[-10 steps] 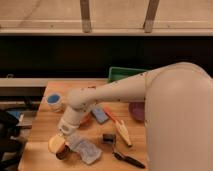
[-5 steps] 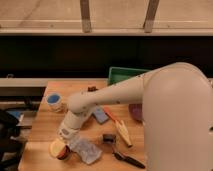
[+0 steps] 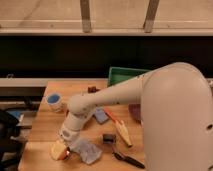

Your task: Place apple in metal cup

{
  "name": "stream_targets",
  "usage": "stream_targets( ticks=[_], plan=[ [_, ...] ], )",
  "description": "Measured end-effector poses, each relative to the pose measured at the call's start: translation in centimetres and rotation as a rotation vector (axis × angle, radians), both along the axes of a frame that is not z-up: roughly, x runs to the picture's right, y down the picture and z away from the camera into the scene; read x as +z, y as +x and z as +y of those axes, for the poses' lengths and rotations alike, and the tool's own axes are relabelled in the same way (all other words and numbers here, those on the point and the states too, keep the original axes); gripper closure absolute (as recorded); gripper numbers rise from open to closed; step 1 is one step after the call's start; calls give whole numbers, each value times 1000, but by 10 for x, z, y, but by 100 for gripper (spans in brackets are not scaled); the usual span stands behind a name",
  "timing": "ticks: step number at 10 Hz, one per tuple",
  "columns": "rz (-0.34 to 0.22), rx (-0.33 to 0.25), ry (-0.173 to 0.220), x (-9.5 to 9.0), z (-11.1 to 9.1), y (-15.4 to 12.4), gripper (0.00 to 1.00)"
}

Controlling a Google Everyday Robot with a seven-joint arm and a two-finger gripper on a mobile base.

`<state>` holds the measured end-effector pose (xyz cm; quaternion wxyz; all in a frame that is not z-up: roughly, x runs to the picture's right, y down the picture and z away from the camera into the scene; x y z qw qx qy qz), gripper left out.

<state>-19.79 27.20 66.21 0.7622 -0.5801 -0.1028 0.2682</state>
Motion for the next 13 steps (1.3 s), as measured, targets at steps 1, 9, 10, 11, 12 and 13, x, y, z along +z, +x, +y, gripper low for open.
stream_targets(
  ticks=[1,9,10,11,12,13],
  plan=[
    [8,-6,-2,1,0,0,32],
    [55,-24,52,-5,-24,6,31],
    [59,-23,58,-6,-27,7,31],
    [74,-21,71,-7,-31,11,31],
    [94,-13,85,-9,-35,14,31],
    [140,19,127,-12,-49,21,31]
  ],
)
